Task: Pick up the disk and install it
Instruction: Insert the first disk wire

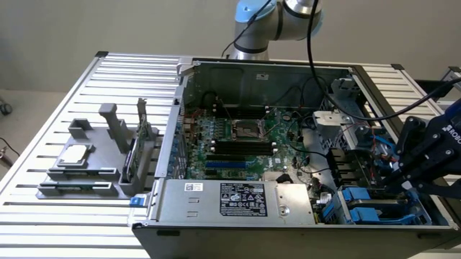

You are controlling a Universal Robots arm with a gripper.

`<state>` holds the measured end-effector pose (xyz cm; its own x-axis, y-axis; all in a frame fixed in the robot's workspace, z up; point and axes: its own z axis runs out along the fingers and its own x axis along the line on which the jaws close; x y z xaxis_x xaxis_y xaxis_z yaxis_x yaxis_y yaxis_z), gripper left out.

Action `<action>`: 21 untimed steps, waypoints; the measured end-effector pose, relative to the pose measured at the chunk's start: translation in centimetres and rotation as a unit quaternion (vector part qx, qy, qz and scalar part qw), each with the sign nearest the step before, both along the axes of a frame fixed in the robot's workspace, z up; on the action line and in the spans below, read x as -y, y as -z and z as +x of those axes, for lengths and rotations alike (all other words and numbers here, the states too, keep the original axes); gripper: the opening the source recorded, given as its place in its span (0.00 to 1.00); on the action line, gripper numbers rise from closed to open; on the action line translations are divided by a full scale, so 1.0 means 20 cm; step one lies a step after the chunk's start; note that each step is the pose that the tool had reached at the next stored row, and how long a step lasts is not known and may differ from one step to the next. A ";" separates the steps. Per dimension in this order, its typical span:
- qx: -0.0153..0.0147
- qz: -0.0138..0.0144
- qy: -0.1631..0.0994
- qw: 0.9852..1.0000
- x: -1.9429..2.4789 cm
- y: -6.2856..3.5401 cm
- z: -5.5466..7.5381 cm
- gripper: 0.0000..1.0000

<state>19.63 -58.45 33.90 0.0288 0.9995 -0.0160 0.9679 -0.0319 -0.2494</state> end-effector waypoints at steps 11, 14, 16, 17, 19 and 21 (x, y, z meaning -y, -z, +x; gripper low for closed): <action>-0.007 -0.004 0.000 1.000 -0.005 0.010 0.01 0.17; -0.007 -0.005 0.000 1.000 -0.005 0.011 0.01 0.17; -0.008 -0.006 0.000 1.000 -0.005 0.011 0.01 0.17; -0.008 -0.006 0.000 1.000 -0.006 0.012 0.01 0.17; -0.008 -0.006 0.000 1.000 -0.006 0.014 0.01 0.17; -0.008 -0.006 0.000 1.000 -0.008 0.015 0.01 0.17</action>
<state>19.88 -58.30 33.60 0.0285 0.9992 -0.0285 0.9639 -0.0350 -0.2641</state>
